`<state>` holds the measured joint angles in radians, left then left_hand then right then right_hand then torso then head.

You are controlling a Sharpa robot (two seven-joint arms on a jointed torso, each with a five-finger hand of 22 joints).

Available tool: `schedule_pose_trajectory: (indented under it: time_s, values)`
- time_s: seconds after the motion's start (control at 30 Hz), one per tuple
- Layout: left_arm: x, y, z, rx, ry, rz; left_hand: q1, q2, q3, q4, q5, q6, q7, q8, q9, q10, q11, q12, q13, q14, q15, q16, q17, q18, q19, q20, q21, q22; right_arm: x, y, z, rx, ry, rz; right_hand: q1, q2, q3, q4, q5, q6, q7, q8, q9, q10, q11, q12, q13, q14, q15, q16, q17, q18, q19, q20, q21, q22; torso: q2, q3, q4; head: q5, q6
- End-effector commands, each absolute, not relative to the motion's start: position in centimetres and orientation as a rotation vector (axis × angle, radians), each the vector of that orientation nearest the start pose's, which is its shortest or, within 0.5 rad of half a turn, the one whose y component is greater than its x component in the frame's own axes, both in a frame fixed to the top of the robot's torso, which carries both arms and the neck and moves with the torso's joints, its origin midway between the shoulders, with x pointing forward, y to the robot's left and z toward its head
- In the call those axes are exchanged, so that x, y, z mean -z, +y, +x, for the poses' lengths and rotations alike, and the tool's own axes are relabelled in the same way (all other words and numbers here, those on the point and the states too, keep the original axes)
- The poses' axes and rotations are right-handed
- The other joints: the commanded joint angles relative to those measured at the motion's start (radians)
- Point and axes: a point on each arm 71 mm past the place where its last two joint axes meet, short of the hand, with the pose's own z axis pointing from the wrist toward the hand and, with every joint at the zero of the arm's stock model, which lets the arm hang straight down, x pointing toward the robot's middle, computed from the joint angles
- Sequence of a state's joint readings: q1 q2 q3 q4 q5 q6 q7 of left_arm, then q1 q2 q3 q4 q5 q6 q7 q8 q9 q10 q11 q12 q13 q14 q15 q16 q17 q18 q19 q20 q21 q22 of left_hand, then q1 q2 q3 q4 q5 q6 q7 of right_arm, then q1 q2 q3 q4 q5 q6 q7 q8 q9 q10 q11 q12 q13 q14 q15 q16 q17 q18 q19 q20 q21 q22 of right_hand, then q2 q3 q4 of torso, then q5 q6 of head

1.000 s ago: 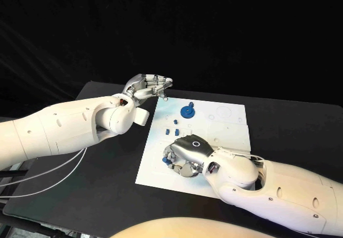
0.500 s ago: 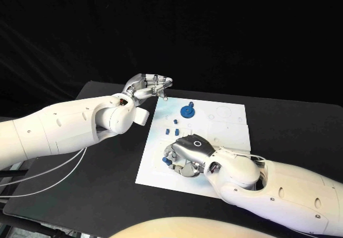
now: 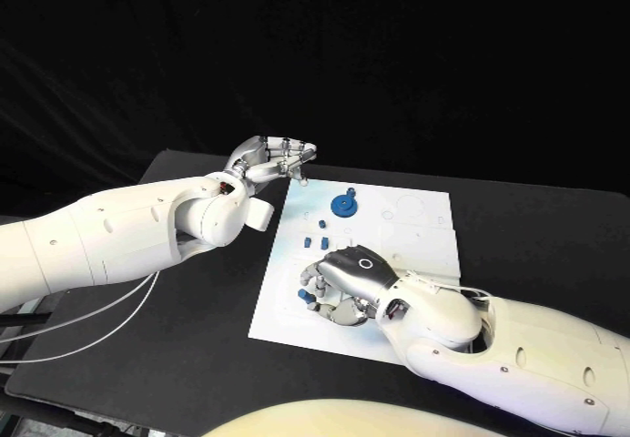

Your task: Assemble the parts on the task board

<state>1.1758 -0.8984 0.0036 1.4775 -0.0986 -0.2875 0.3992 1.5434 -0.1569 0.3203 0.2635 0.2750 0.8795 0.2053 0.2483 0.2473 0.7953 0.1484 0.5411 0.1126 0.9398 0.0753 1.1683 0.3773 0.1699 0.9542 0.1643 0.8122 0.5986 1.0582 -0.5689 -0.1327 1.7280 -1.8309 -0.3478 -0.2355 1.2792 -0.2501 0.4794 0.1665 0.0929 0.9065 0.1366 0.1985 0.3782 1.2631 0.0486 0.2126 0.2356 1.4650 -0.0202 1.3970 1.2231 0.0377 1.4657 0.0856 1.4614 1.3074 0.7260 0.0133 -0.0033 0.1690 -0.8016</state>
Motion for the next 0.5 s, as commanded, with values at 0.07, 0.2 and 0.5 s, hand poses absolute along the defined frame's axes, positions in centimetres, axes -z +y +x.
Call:
schedule_pose_trajectory:
  time_s: [0.07,0.2,0.5]
  values:
    - [17.34,24.81,49.75,1.498,1.379,-1.033,-0.002,-0.011,0.008,0.000,0.003,-0.004,0.002,0.003,0.000,-0.007,0.003,0.007,-0.001,-0.007,0.002,-0.004,-0.001,0.014,-0.005,0.001,-0.004,0.000,23.12,-1.55,36.08,-0.930,1.556,-0.568,0.001,0.010,-0.040,-0.002,0.006,0.008,-0.018,-0.013,0.006,0.021,-0.019,0.115,0.117,0.044,-0.019,0.012,0.011,-0.019,0.077,-0.021,0.019,0.239,0.000,-0.0005,0.0012,-0.002,0.000]
    - [17.34,24.80,49.75,1.499,1.380,-1.033,-0.002,-0.011,0.008,0.000,0.003,-0.004,0.002,0.003,0.000,-0.007,0.003,0.007,-0.001,-0.007,0.002,-0.004,-0.001,0.014,-0.005,0.001,-0.004,0.000,23.23,-1.34,36.14,-0.932,1.568,-0.569,0.013,0.022,-0.074,0.004,0.007,0.019,-0.025,-0.027,0.009,-0.042,-0.021,0.307,0.321,0.048,-0.025,0.022,0.025,-0.023,0.082,-0.025,0.037,0.244,0.000,-0.0016,0.0013,-0.003,0.000]
    - [17.34,24.84,49.74,1.497,1.380,-1.034,-0.003,-0.011,0.011,-0.001,0.003,-0.004,0.002,0.004,0.000,-0.009,0.003,0.007,-0.002,-0.008,0.002,-0.004,-0.001,0.014,-0.005,0.001,-0.005,0.000,23.44,-1.05,36.14,-0.934,1.592,-0.581,0.022,0.042,-0.102,0.027,0.010,0.079,-0.025,-0.028,0.019,0.034,-0.018,0.925,0.910,0.062,-0.021,0.067,0.099,-0.030,0.094,-0.021,0.073,0.253,0.000,-0.0014,0.0007,-0.002,-0.001]
